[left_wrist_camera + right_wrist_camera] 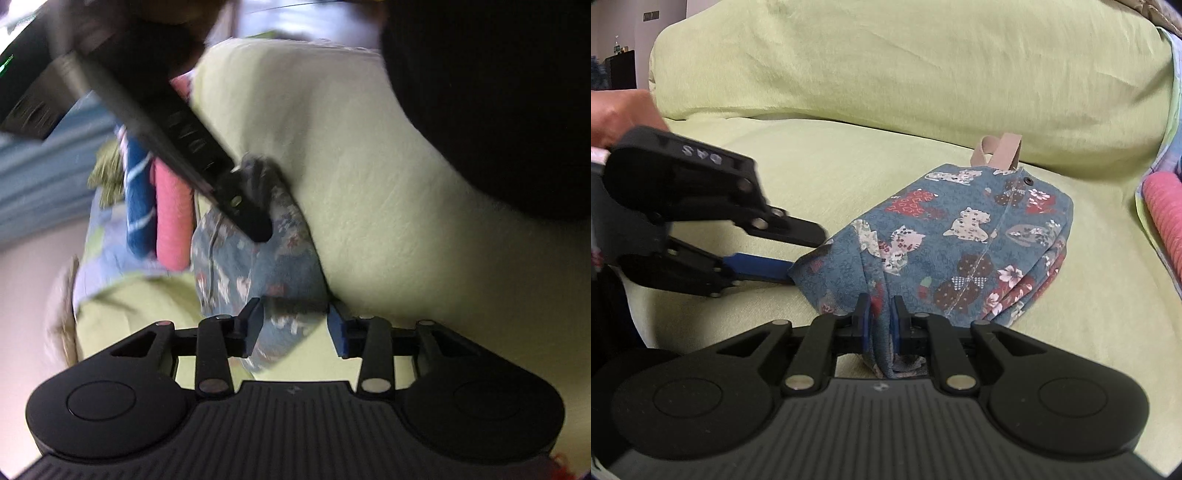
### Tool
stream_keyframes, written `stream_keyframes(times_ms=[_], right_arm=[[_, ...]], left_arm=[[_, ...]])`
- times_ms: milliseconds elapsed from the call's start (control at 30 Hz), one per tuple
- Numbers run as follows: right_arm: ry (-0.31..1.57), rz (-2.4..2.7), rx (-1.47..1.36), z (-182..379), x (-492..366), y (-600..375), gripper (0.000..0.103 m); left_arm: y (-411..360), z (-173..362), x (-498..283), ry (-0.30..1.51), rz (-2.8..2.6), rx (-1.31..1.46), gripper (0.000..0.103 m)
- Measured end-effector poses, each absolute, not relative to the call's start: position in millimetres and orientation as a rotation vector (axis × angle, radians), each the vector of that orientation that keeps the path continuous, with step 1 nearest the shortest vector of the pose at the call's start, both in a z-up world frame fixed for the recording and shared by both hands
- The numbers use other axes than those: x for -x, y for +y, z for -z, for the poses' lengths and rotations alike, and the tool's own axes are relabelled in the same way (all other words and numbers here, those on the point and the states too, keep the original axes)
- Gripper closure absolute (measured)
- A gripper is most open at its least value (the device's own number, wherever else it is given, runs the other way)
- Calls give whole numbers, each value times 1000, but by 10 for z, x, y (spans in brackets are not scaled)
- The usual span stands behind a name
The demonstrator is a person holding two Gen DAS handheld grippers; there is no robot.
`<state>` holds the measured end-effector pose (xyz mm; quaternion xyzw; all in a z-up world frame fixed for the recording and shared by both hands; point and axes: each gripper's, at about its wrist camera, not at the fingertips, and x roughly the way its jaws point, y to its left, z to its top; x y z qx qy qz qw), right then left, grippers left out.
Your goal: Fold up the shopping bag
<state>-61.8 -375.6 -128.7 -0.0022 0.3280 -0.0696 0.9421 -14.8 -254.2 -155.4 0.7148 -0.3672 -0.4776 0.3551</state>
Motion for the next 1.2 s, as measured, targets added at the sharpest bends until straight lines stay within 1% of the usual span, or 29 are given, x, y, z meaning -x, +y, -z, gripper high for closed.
stream_keyframes(times_ms=[133, 200, 300, 333, 367, 433, 633, 700, 767, 833, 900, 1000, 1067, 1133, 1200], right_arm=[[665, 126, -11, 1298, 617, -3803, 93], [648, 114, 124, 1380, 674, -3716, 93], [618, 95, 327, 1503, 759, -3586, 90], [607, 88, 395, 1544, 787, -3542, 84], [595, 82, 462, 1584, 815, -3499, 72], [570, 68, 597, 1666, 872, -3412, 60], [484, 26, 998, 1911, 1042, -3151, 61], [448, 11, 1125, 1994, 1091, -3076, 67], [389, -5, 1193, 2079, 1070, -3099, 73], [384, -31, 1186, 2084, 981, -3157, 76], [374, -60, 1151, 2063, 922, -3228, 75], [417, -97, 993, 1928, 837, -3355, 75], [476, -128, 853, 1763, 747, -3448, 75], [514, -171, 778, 1662, 677, -3561, 75], [552, -214, 702, 1561, 607, -3674, 75]], left_arm=[[-2638, 1502, 53, -931, 1317, -1863, 59], [-2697, 1444, 8, -897, 1374, -1882, 61], [-2857, 1286, -45, -749, 1485, -1891, 63], [-2922, 1220, -66, -688, 1520, -1888, 63], [-2976, 1167, -89, -639, 1547, -1881, 63], [-3055, 1095, -139, -566, 1591, -1861, 63], [-3181, 1008, -320, -416, 1659, -1741, 63], [-3192, 975, -325, -380, 1670, -1713, 63], [-3208, 953, -326, -347, 1680, -1690, 63], [-3224, 921, -354, -308, 1691, -1660, 63], [-3177, 893, -340, -274, 1696, -1622, 63], [-3102, 882, -332, -255, 1695, -1561, 63], [-2996, 924, -287, -340, 1672, -1568, 62], [-2905, 1005, -225, -487, 1631, -1606, 57], [-2877, 1055, -191, -579, 1606, -1629, 57]])
